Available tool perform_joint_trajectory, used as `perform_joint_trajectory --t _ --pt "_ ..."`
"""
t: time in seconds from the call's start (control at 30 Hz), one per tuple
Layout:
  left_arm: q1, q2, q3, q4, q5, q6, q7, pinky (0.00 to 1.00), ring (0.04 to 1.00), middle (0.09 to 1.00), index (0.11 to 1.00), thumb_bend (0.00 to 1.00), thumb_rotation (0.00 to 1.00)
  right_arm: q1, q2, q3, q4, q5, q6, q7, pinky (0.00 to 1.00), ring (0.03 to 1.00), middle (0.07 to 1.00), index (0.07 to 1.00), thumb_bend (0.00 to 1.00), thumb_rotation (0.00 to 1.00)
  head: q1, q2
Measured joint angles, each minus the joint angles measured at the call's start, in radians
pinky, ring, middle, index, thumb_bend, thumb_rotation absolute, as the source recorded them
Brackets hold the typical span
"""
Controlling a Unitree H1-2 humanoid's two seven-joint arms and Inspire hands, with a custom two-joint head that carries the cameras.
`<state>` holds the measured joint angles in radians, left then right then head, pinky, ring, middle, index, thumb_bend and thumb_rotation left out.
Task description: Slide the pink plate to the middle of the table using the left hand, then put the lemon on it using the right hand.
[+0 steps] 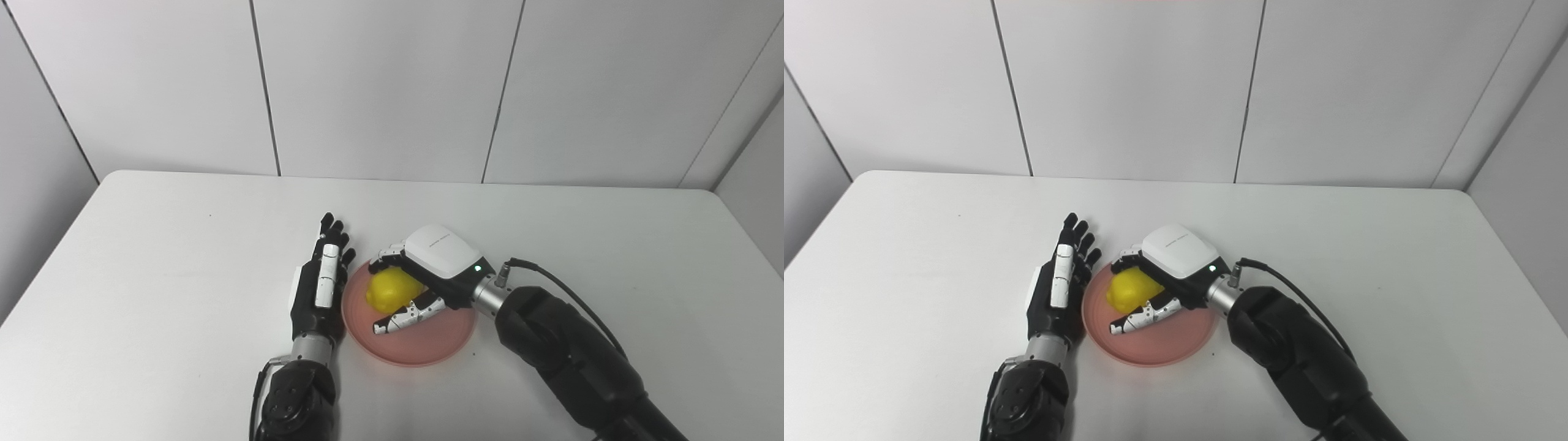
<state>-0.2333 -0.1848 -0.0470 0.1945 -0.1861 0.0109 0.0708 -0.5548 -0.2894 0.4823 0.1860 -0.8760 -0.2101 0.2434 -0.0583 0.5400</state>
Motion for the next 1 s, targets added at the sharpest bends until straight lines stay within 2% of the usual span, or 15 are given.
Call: perform_joint_trajectory --t 0.17,0.23,0.27,0.33,0.5,0.7,0.87,1.0 --pt "0.000 0.000 -0.002 0.002 0.011 -0.002 0.000 0.96 0.923 0.979 0.971 0.76 0.86 0.000 -0.001 -0.005 -0.002 0.002 0.000 0.012 0.66 0.697 0.711 0.693 0.94 0.85 0.002 0.002" --pt "0.000 0.000 -0.002 0.002 0.017 -0.002 0.000 0.95 0.881 0.947 0.981 0.77 0.84 0.000 -0.004 -0.009 -0.004 0.002 -0.001 0.012 0.65 0.693 0.712 0.697 0.92 0.89 0.002 0.000" --pt "0.000 0.000 -0.002 0.002 0.016 -0.002 0.000 0.95 0.856 0.910 0.991 0.78 0.82 0.000 -0.005 -0.011 -0.005 0.002 -0.002 0.012 0.62 0.675 0.699 0.696 0.92 0.95 0.002 0.000" --pt "0.000 0.000 0.000 0.001 0.009 -0.002 0.000 0.93 0.828 0.858 0.986 0.77 0.81 0.000 -0.009 -0.017 -0.004 0.006 -0.010 -0.001 0.61 0.662 0.691 0.698 0.91 0.99 0.003 0.000" --pt "0.000 0.000 0.005 -0.001 -0.016 -0.002 0.000 0.93 0.824 0.811 0.970 0.76 0.80 0.000 -0.022 -0.045 -0.011 0.037 -0.033 -0.040 0.61 0.660 0.692 0.716 0.91 1.00 0.000 0.000" --pt "0.000 0.000 0.006 -0.003 -0.025 -0.001 0.000 0.95 0.830 0.808 0.951 0.77 0.80 -0.001 -0.032 -0.077 -0.024 0.079 -0.065 -0.065 0.60 0.663 0.704 0.733 0.91 1.00 0.000 0.002" --pt "0.000 0.000 0.007 -0.003 -0.025 -0.001 0.000 1.00 0.838 0.796 0.947 0.78 0.79 -0.001 -0.040 -0.099 -0.024 0.083 -0.071 -0.083 0.63 0.703 0.739 0.758 0.93 1.00 -0.005 0.000" --pt "0.000 0.000 0.006 -0.003 -0.024 -0.001 0.001 1.00 0.838 0.784 0.941 0.78 0.79 0.009 -0.040 -0.137 -0.028 0.122 -0.071 -0.102 0.63 0.716 0.761 0.770 0.86 1.00 -0.005 0.003"
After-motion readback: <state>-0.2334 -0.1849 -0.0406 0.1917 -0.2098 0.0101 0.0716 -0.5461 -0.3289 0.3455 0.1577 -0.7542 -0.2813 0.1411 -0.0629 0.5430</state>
